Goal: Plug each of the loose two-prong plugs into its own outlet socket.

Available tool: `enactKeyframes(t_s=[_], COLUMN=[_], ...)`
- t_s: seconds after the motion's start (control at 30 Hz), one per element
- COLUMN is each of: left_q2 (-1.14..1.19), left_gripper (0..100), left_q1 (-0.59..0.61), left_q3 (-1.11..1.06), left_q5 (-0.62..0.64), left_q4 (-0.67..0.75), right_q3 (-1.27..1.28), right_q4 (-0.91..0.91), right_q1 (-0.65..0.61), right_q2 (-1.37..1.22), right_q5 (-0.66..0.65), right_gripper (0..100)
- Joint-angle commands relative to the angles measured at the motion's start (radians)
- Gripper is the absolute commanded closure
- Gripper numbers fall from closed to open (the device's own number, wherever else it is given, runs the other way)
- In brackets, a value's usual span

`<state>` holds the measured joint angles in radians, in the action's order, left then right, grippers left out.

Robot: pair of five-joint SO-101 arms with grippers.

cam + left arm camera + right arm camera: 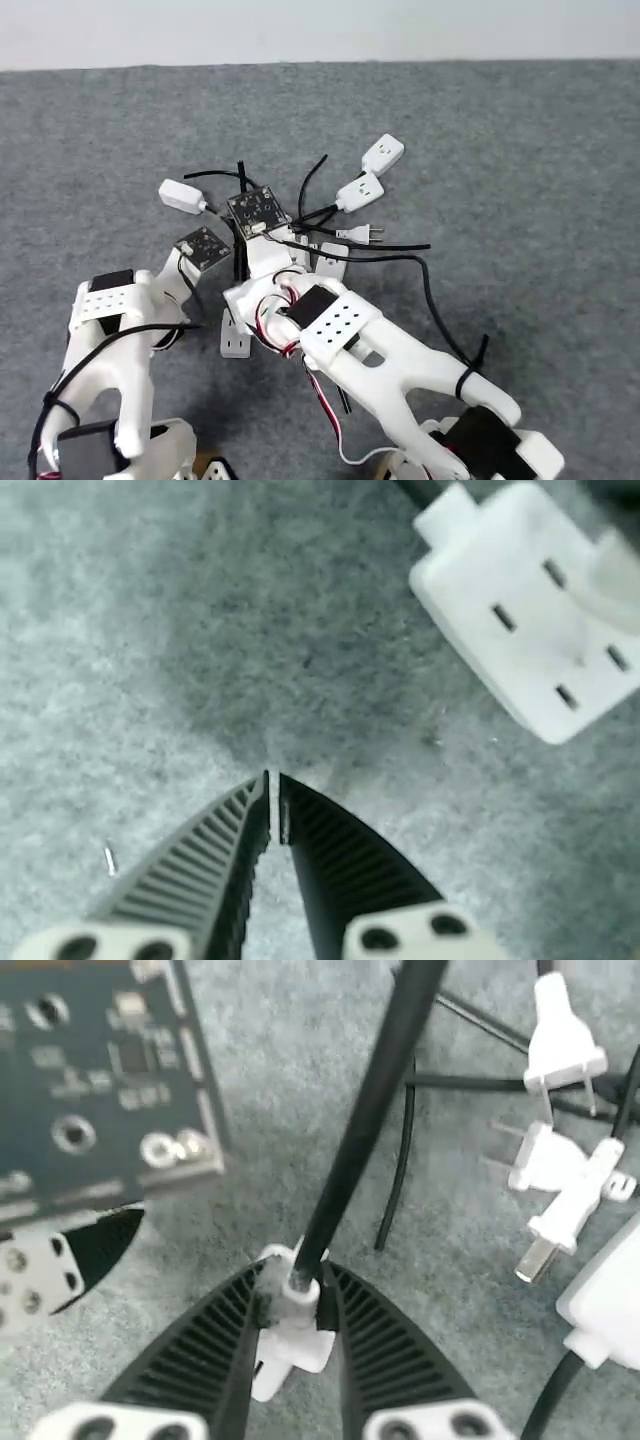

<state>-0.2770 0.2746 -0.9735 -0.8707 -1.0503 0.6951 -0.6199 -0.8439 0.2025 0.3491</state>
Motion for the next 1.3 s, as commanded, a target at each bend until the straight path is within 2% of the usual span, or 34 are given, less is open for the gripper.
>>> enactKeyframes(t_s=[0.0,0.13,0.23,0.3,0.4,0.6,0.83,1.0,1.27], left_q2=[-0.026,0.006,0.127,0.209,0.250,0.100,-0.135,-0.144,-0.150], left_gripper=[99,99,99,99,99,99,99,99,99], left_q1=[-0.043,-0.075,-0.072,-0.072,-0.071,-0.074,-0.115,-0.117,-0.098], left_q3=[0.016,0.044,0.131,0.200,0.246,0.107,-0.097,-0.107,-0.102], left_q5=[0.078,0.256,0.262,0.227,0.107,-0.095,-0.146,-0.216,-0.230], left_q4=[0.020,0.029,-0.009,-0.054,-0.120,-0.103,-0.032,-0.051,-0.052], right_q3=[-0.081,-0.058,0.005,0.046,0.101,0.083,0.060,0.058,0.064], right_q4=[-0.117,-0.232,-0.248,-0.240,-0.174,-0.148,-0.148,-0.147,-0.064], right_q1=[0.007,0.010,-0.018,-0.041,-0.047,-0.048,-0.050,-0.048,-0.027], right_q2=[0.053,0.196,0.340,0.412,0.444,0.355,0.312,0.323,0.312], right_q5=[-0.006,-0.112,-0.150,-0.164,-0.169,-0.161,-0.152,-0.141,-0.115], right_gripper=[99.1,99.1,99.1,99.1,99.1,99.1,99.1,99.1,99.1])
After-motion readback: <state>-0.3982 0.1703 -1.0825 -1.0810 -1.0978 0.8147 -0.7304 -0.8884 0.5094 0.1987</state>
